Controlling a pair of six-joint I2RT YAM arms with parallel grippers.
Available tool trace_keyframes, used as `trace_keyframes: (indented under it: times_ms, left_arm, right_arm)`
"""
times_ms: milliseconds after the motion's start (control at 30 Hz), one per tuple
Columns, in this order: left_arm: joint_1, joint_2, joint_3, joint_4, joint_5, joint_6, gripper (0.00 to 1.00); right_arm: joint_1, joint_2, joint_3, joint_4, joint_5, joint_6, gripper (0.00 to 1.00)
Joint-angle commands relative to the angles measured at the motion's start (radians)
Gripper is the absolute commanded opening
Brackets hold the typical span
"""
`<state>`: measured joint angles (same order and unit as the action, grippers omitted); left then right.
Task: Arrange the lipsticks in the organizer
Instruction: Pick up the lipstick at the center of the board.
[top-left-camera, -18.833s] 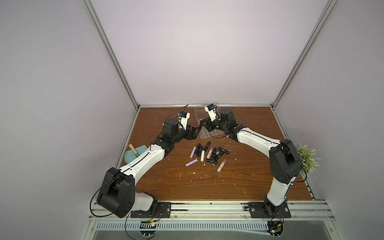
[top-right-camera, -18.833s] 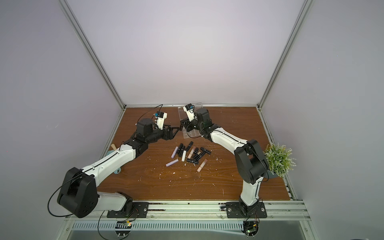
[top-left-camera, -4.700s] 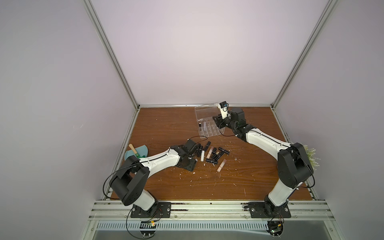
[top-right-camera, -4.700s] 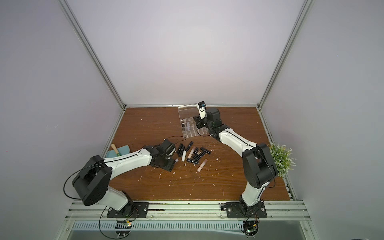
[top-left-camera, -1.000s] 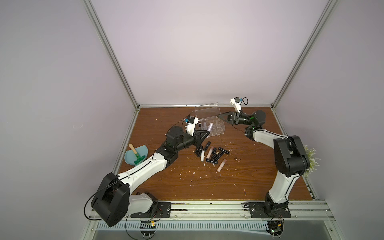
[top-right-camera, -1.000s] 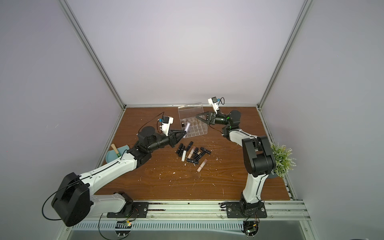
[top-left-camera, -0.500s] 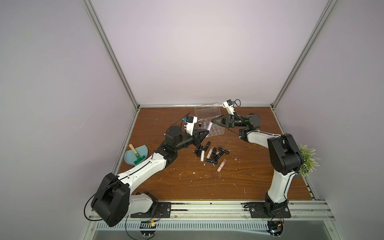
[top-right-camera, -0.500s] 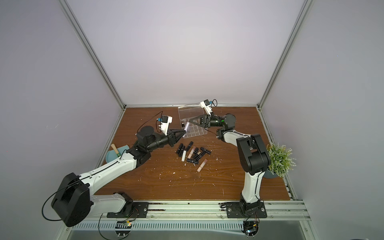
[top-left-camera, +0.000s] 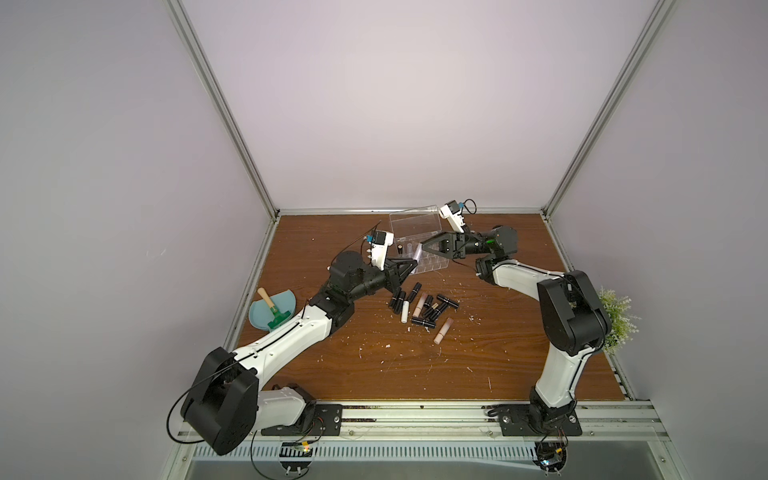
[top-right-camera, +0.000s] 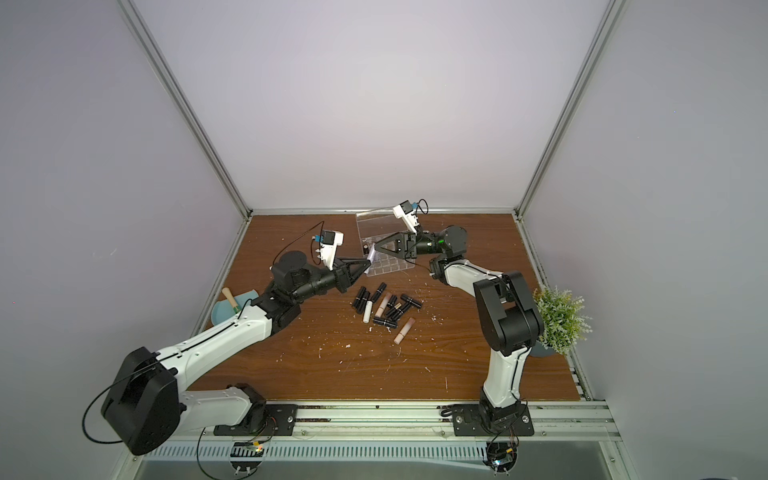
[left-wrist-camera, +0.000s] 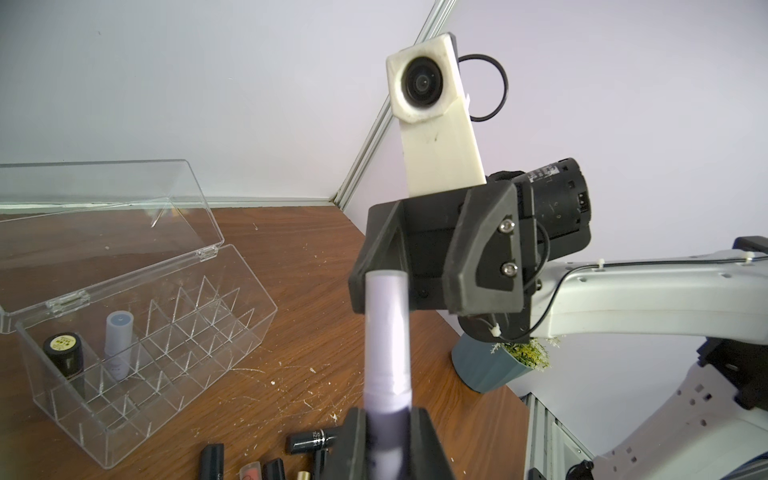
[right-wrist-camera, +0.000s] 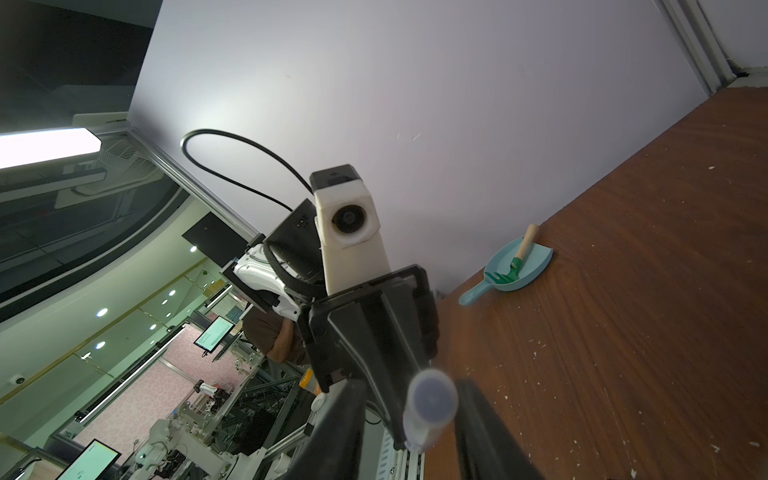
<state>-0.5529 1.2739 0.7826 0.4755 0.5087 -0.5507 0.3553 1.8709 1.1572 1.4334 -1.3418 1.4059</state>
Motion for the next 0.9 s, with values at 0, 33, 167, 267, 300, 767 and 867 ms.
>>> trace_keyframes:
  times_ms: [0, 33, 167, 267, 300, 767, 867]
  left_arm:
    - [0.011, -0.019, 0.024, -0.004, 0.010, 0.006, 0.11]
    - [0.011, -0.019, 0.024, -0.003, 0.011, 0.005, 0.11]
    - [0.011, -0.017, 0.020, 0.002, 0.017, 0.000, 0.12]
    - [0.011, -0.018, 0.020, 0.000, 0.019, 0.003, 0.12]
    - [0.010, -0.017, 0.021, -0.002, 0.020, 0.003, 0.12]
    - [0.011, -0.051, 0.007, -0.082, -0.040, 0.059, 0.66]
    - [0.011, -0.068, -0.011, -0.089, -0.077, 0.071, 0.67]
  right_arm:
    - [0.013, -0.043, 0.044, 0.009, -0.019, -0.037, 0.38]
    - [0.015, -0.045, 0.045, 0.003, -0.018, -0.042, 0.38]
    - [0.024, -0.055, 0.047, -0.062, -0.020, -0.096, 0.32]
    - [0.024, -0.060, 0.047, -0.096, -0.019, -0.124, 0.26]
    - [0.023, -0.064, 0.047, -0.108, -0.017, -0.134, 0.24]
    - [0.016, -0.118, 0.182, -1.093, 0.136, -0.884, 0.12]
    - [0.030, -0.096, 0.307, -1.452, 0.341, -1.151, 0.09]
